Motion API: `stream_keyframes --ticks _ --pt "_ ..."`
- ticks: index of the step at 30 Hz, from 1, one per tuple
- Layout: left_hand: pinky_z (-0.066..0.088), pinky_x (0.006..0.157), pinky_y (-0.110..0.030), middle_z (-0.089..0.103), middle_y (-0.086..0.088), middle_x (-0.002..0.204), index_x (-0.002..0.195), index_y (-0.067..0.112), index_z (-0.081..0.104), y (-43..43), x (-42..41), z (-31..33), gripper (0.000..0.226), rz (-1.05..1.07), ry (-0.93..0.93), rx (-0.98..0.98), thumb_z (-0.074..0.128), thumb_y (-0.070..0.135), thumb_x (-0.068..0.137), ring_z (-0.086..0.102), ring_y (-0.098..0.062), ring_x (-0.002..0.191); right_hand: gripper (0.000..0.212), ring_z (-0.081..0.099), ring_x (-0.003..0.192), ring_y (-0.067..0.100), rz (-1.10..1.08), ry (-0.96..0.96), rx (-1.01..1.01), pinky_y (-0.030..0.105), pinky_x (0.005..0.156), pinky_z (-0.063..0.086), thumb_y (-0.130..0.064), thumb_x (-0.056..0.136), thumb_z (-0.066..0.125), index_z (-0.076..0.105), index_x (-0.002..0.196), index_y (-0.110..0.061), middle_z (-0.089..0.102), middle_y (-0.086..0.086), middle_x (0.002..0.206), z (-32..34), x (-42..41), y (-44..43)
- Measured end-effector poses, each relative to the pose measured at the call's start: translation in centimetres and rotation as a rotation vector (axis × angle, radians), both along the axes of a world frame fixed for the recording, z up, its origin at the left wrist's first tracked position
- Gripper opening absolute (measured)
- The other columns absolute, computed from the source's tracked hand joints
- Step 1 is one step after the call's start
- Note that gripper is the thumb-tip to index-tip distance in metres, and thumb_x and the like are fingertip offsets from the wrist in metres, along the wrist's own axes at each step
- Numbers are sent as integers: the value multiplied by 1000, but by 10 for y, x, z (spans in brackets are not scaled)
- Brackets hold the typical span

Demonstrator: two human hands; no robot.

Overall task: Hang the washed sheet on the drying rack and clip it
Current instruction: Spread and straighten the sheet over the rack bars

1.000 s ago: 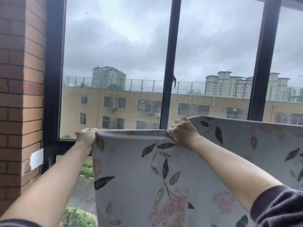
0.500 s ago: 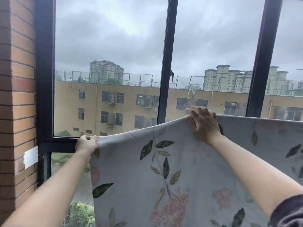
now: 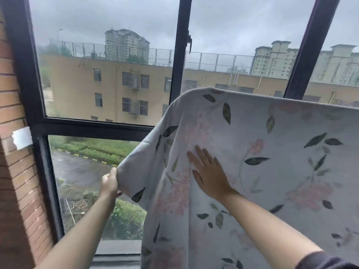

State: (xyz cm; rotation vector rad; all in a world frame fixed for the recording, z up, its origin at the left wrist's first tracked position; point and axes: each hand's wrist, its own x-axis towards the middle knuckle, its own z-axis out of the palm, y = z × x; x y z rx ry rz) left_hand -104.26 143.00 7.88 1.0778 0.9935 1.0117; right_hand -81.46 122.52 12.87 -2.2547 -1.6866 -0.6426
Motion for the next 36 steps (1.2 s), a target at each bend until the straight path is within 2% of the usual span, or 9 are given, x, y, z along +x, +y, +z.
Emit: stream_keyframes --ticks 5,10,13,17,23,28,31,34,36 --pt "38 83 -41 62 -11 110 118 13 45 -86 -9 -82 38 -50 94 -85 32 44 100 57 -25 95 55 22 144 25 74 150 -210 43 104 41 -36 100 34 12 151 -32 3 0 160 -91 11 -54" --pt "39 67 -30 59 -13 101 108 8 51 -155 -26 -154 28 -37 171 -236 34 30 102 56 -23 82 55 23 143 21 -24 437 -404 43 108 35 -40 99 32 13 151 -33 7 -4 160 -184 6 -96" --pt "38 65 -30 59 -14 99 101 5 54 -178 -30 -201 28 -3 239 -317 36 26 100 56 -23 81 65 24 143 19 -126 714 -421 40 115 26 -61 93 20 15 150 -31 16 -3 158 -240 -5 -107" --pt "42 66 -32 66 -16 98 96 1 59 -195 -15 -281 31 2 309 -439 37 21 98 60 -26 83 50 34 138 20 -299 1080 -362 31 113 25 -34 100 38 25 146 -17 31 5 152 -328 -14 -115" --pt "42 76 -36 67 -15 103 92 6 60 -241 11 -404 18 -24 313 -614 45 15 95 61 -27 92 46 52 100 21 -554 1770 -195 36 83 48 -28 96 52 38 138 -18 52 9 126 -448 -10 -117" --pt "44 86 -40 66 -12 115 101 11 61 -257 56 -515 20 -66 37 -602 44 21 99 59 -28 103 52 50 115 26 -373 2199 171 45 90 46 -22 87 67 43 132 -17 54 5 123 -562 7 -99" --pt "36 101 -50 55 -7 128 108 18 56 -253 78 -568 21 -84 -264 -503 36 21 100 50 -28 116 85 50 116 27 -145 2358 454 42 81 49 -34 55 88 49 129 -15 56 2 124 -604 20 -85" --pt "36 103 -48 55 -1 134 121 22 51 -243 95 -597 29 -121 -510 -356 45 32 94 52 -22 121 47 54 113 24 68 2415 607 41 85 47 -22 83 68 50 125 -15 57 4 125 -631 36 -73" --pt "41 99 -45 59 -1 131 132 24 46 -239 103 -604 59 -159 -597 -311 68 41 80 56 -21 120 33 54 113 23 130 2433 642 43 95 41 -15 91 58 51 123 -16 59 5 120 -640 39 -70"
